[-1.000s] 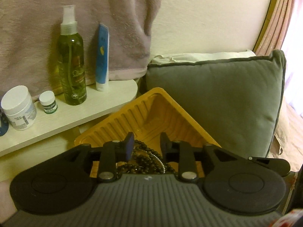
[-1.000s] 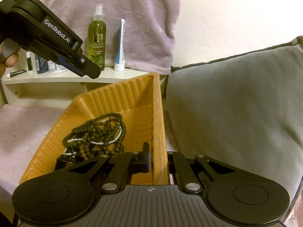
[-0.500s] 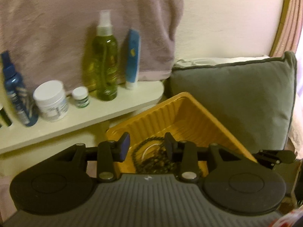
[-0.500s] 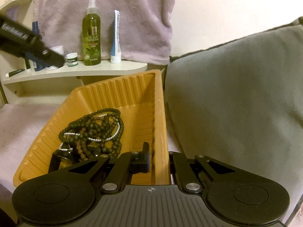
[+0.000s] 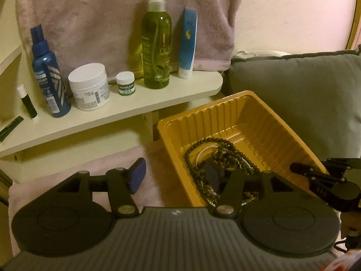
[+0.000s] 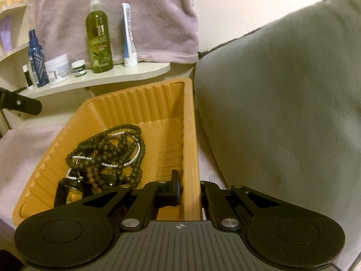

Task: Organize jewelry
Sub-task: 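Open the left gripper over the tray and withdraw it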

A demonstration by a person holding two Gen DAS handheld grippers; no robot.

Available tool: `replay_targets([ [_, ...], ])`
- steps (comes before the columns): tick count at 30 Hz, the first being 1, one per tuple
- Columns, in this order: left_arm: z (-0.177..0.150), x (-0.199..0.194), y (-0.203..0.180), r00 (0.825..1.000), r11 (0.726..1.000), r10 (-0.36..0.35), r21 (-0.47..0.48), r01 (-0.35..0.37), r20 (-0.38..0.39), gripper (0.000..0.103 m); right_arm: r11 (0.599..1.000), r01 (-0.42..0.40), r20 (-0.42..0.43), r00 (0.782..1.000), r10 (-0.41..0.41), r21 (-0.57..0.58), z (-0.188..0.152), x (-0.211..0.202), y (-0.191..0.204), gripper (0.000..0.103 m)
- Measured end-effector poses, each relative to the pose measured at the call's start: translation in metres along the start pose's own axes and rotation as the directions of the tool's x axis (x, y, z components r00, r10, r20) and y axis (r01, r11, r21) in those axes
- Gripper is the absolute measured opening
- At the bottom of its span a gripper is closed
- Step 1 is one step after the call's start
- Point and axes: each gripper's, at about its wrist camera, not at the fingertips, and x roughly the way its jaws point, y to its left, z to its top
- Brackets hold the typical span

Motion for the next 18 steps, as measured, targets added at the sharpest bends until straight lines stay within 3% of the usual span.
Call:
replay_targets([
  [4,-0.006,0.002,-0.002,1.0,1.0,0.008,0.005,-0.007,-0.008,0.056,1.0,-0.004,-0.009,1.0,0.004,0.018,-0.001,0.002,-0.003,0.003],
  [18,-0.03,0.005,0.005,1.0,0.999,0.028,-0.044,-0.029,-0.014,0.081,0.992,-0.053,-0.029,0.998,0.056,0.112,-0.009,0.008,-0.02,0.004],
])
